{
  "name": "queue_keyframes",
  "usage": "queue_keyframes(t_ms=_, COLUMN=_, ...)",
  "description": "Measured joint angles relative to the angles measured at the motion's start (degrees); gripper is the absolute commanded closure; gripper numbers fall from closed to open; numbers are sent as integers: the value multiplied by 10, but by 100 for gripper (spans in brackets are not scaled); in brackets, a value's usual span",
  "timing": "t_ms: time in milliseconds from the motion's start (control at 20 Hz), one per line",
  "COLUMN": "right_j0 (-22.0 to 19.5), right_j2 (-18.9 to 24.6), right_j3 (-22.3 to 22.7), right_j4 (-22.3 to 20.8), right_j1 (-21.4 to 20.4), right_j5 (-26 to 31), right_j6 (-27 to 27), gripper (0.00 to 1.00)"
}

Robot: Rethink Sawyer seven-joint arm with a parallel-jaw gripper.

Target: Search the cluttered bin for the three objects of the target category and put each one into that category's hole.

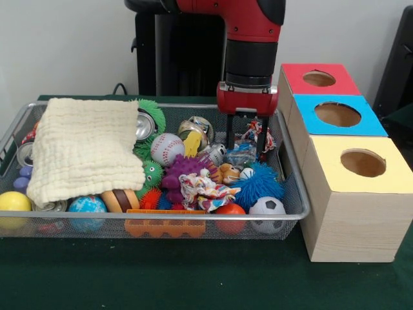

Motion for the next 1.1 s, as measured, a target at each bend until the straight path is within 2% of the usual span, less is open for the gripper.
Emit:
queue_keyframes(t_ms=250, right_j0=0, right_j2=0, right_j3=0, right_j4=0, right_j1=10, right_j5=7, right_j6=0, gripper=0)
queue_keyframes(t_ms=800, right_j0=0, right_j2=1, right_j3=0, right_j4=0, right_j1=23, right_j5=70, right_j6=0, gripper=0)
queue_keyframes(t_ms=1100, right_j0=-5, right_j2=1, right_j3=0, right_j4=-3, right_j1=24, right_j5=77, right_j6=0, gripper=0)
